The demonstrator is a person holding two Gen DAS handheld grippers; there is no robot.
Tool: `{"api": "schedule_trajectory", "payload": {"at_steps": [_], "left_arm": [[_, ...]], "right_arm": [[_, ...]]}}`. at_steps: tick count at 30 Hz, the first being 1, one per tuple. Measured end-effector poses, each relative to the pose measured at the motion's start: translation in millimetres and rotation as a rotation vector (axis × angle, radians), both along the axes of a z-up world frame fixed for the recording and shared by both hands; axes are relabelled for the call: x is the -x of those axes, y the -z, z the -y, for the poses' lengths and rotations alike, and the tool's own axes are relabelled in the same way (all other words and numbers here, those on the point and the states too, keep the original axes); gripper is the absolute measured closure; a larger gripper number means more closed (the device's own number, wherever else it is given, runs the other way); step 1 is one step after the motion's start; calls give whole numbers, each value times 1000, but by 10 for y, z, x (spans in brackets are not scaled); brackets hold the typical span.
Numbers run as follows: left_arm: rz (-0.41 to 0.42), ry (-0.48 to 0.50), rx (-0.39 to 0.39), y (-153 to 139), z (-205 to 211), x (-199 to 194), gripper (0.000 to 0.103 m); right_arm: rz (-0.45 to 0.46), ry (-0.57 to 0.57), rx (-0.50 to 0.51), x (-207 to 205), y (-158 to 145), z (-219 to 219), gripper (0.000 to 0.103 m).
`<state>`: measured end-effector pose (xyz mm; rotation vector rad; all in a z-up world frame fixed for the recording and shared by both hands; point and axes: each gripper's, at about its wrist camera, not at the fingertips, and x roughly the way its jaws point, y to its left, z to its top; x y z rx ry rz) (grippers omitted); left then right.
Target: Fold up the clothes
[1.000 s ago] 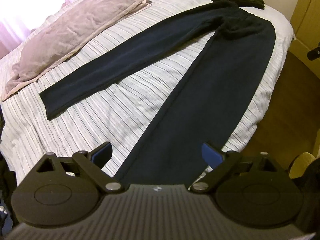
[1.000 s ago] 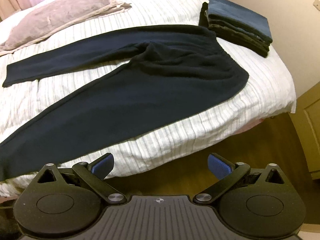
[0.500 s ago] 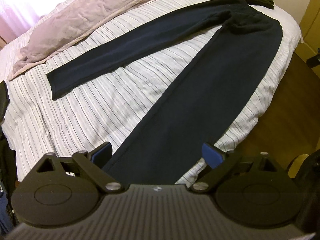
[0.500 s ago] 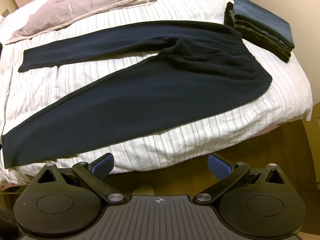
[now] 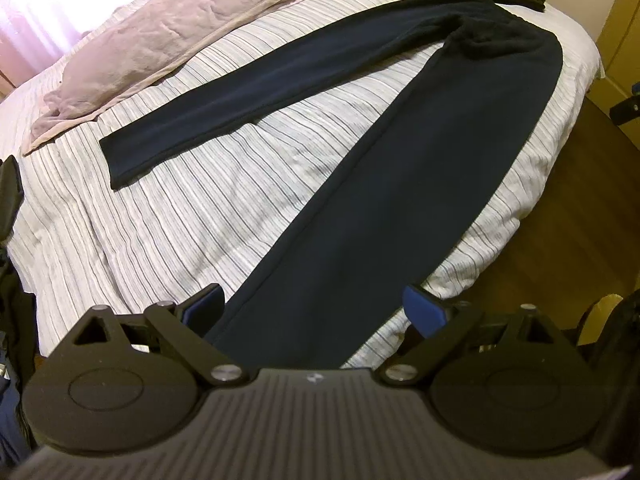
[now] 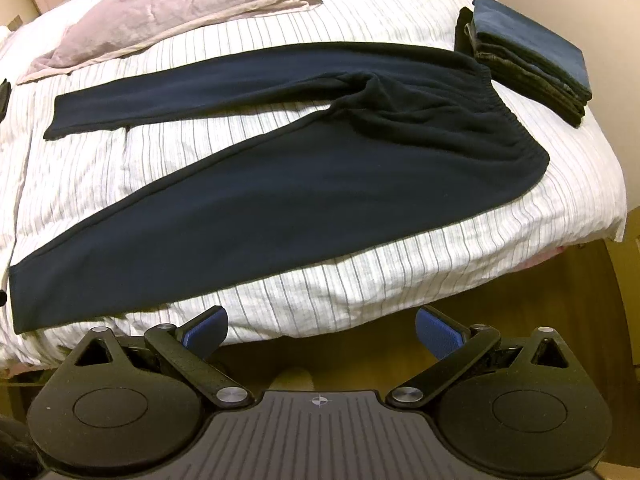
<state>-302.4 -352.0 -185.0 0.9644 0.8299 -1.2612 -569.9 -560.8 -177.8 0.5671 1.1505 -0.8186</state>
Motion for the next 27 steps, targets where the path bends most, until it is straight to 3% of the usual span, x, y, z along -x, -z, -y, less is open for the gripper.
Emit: {"api": "schedule_trajectory", "payload": {"at_steps": [15, 27], "left_arm": [[-4, 0, -11, 46, -83, -171, 9], [-71, -225, -19, 70, -421, -419, 9]], "right_arm": [[-16, -36, -1, -272, 23, -67, 1], [-55, -224, -16, -941, 165, -83, 1]]}}
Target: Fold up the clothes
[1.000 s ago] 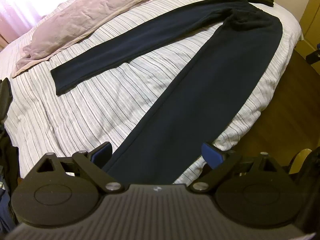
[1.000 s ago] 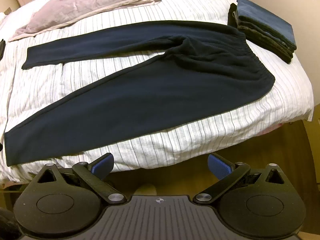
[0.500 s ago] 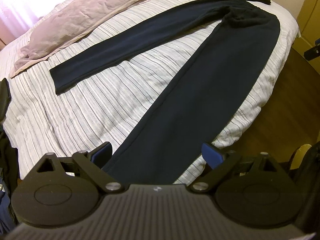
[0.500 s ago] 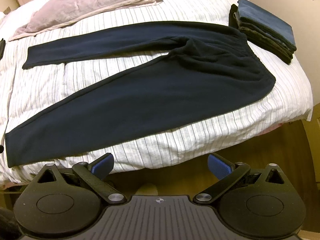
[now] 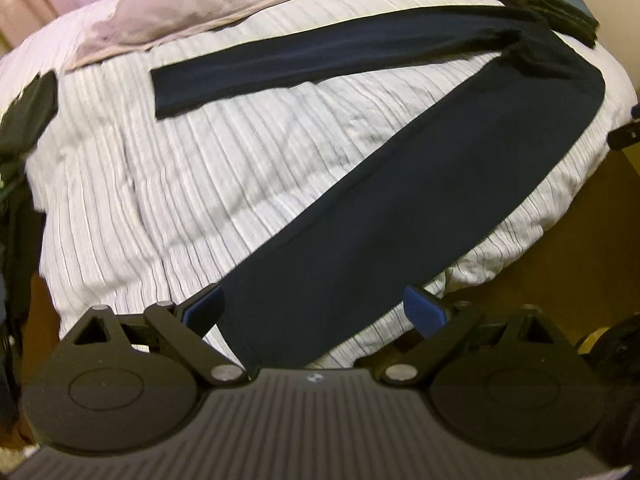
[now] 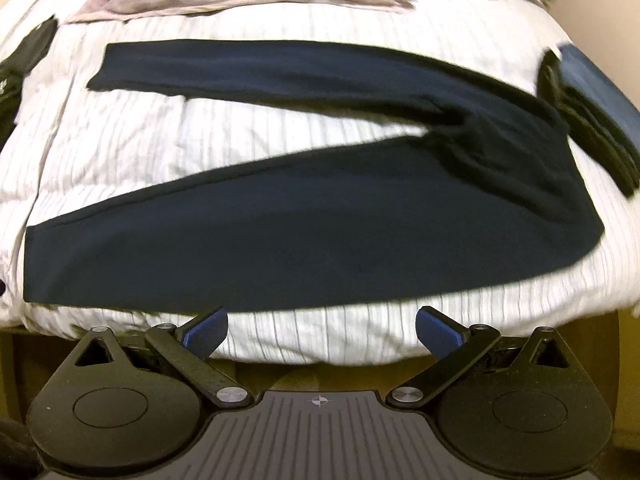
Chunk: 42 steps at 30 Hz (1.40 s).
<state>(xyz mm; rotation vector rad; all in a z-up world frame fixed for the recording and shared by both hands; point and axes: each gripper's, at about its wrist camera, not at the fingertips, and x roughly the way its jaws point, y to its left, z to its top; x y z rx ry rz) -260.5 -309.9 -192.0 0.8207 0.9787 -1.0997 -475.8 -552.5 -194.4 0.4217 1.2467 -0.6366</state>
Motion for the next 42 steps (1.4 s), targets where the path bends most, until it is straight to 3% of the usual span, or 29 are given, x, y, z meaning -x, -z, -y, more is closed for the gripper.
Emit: {"api": "schedule_trajectory", "payload": {"at_steps": [8, 14, 22, 25, 32, 37, 42], "left_arm": [[-31, -10, 7, 67, -37, -12, 9], [-2, 40, 24, 67, 293, -146, 9], [96, 105, 80, -44, 1419, -505, 9], [126, 96, 75, -4, 1927, -581, 9], [169, 117, -19, 298, 2913, -597, 10], [212, 196, -65, 493, 3385, -684, 10], [261, 268, -101, 700, 3699, -955, 10]], "right_arm": [[-17, -58, 30, -221, -29, 136, 1], [-18, -64, 82, -164, -107, 597, 1], [37, -153, 186, -27, -223, 2010, 1], [32, -231, 210, -41, -101, 2699, 1], [-25, -407, 218, -147, 373, 4028, 1], [-71, -501, 218, -283, 641, 4494, 1], [-103, -556, 223, -368, 800, 4616, 1]]}}
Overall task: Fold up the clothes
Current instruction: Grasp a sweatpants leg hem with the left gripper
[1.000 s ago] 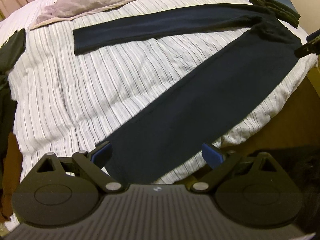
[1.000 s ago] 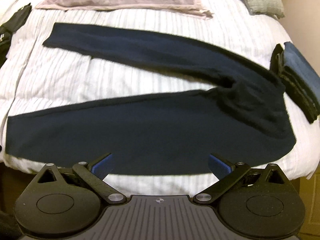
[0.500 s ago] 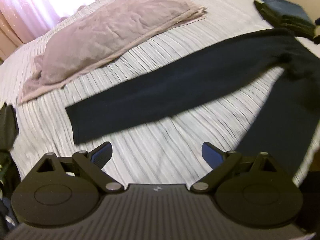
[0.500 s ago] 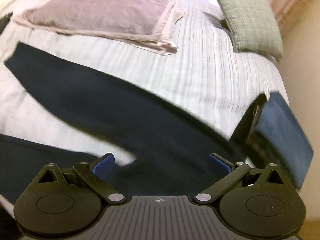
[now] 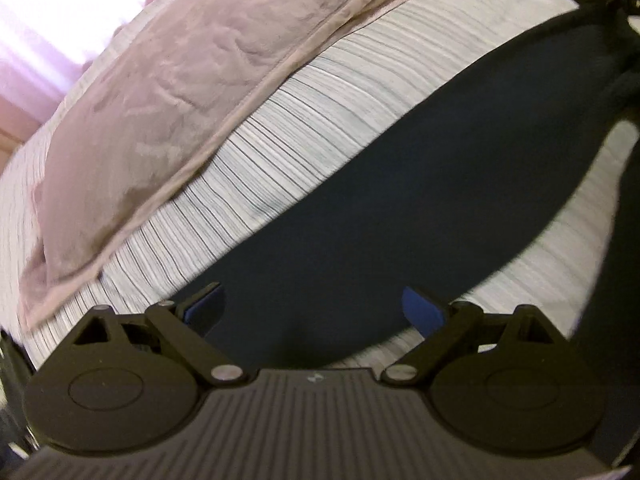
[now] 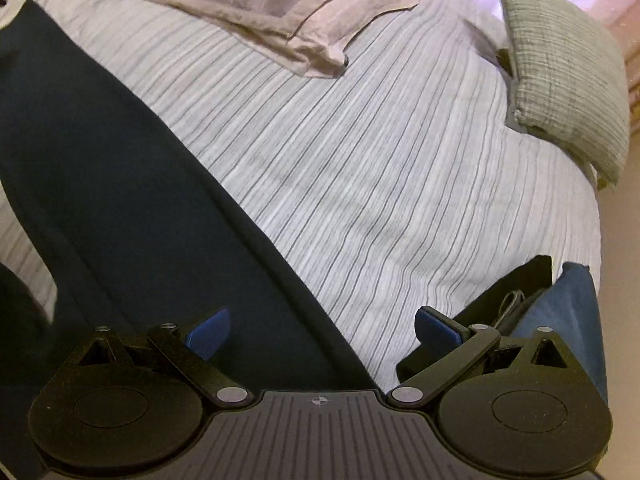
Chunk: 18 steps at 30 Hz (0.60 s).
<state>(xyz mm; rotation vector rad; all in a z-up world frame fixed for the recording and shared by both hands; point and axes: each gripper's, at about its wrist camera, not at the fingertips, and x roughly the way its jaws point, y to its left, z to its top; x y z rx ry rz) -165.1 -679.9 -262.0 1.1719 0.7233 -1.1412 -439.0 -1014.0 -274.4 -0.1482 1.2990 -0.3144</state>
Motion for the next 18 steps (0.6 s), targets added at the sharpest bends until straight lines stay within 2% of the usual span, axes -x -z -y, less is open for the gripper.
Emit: {"api": "schedule_trajectory", "payload": {"at_steps": [6, 12, 13, 14, 15, 18], "left_arm": [[24, 89, -31, 175, 141, -358, 13], [21, 173, -57, 308, 217, -696, 18], [19, 185, -64, 340, 227, -753, 19], [18, 193, -73, 378, 238, -810, 20], [17, 196, -86, 422, 250, -868, 23], [6, 221, -114, 524, 284, -978, 26]], "right_arm": [[-22, -15, 7, -96, 44, -90, 1], [-52, -50, -1, -257, 231, -135, 2], [-61, -56, -2, -287, 277, -122, 5], [-73, -54, -7, -320, 327, -88, 14], [-82, -49, -14, -341, 367, -51, 16], [-97, -50, -27, -372, 446, 52, 16]]}}
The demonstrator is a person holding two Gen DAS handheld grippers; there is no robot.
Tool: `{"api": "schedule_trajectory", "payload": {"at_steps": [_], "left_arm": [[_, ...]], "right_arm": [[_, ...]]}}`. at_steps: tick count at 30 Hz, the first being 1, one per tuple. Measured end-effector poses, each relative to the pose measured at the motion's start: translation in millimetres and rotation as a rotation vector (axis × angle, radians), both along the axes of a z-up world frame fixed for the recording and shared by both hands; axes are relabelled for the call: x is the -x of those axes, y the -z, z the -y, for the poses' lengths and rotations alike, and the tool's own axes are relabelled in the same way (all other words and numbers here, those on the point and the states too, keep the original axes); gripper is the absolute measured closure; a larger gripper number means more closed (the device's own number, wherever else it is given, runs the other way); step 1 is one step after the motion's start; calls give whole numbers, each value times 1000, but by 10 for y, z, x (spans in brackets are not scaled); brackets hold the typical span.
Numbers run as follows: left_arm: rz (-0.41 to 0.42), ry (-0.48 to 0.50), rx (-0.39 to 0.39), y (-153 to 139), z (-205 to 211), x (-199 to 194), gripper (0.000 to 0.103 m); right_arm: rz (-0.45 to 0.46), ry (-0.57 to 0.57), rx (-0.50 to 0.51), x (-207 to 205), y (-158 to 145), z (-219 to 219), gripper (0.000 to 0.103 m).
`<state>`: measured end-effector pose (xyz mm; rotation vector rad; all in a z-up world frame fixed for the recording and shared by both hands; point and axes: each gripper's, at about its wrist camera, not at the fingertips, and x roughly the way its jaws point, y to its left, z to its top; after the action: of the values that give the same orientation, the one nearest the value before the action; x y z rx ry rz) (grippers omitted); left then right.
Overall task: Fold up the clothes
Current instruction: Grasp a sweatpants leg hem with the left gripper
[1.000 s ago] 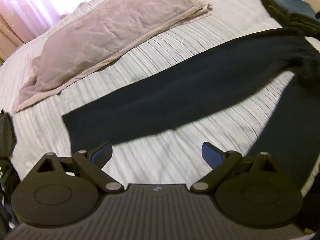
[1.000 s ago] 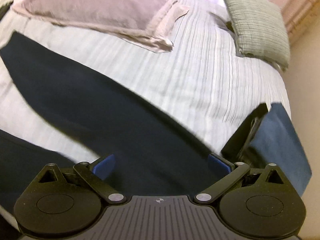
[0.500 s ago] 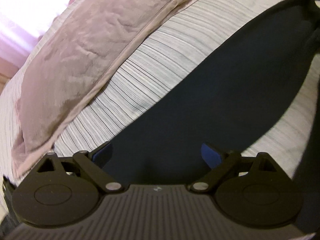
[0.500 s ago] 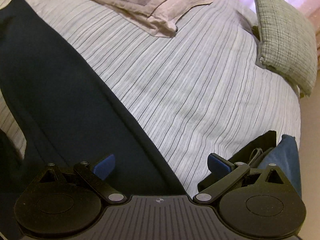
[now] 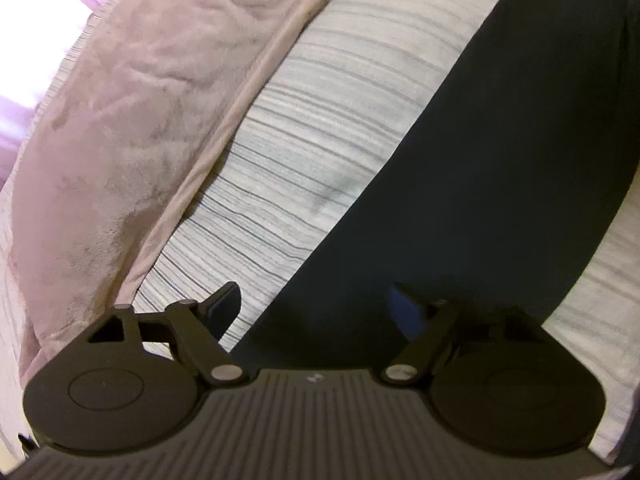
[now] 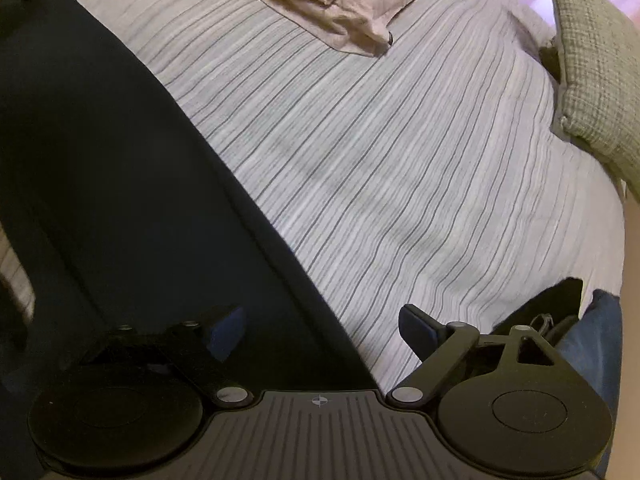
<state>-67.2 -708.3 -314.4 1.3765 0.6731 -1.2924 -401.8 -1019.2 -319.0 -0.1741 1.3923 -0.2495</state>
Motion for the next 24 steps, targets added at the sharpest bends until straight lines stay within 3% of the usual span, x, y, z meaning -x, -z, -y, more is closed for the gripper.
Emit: {"api": "schedule_trajectory", "payload": {"at_steps": [4, 6, 13, 18, 21, 24], "left_arm": [[-29, 52, -36, 124, 106, -108, 35], [-46, 73, -60, 183, 182, -167, 40], [-129, 139, -178, 395, 348, -319, 74], [-115, 175, -183, 393, 304, -236, 102], [-105, 173, -157, 287, 218, -197, 102], [-92, 150, -132, 146, 140, -182, 102]], "right_arm": [[-12, -7, -15, -25, 88, 133, 17], [-20, -8, -25, -35, 135, 202, 29], [-55, 21, -65, 87, 326, 461, 32], [-62, 46, -109, 245, 394, 651, 32], [-60, 48, -161, 277, 439, 725, 34], [-68, 21, -198, 277, 473, 716, 49]]}}
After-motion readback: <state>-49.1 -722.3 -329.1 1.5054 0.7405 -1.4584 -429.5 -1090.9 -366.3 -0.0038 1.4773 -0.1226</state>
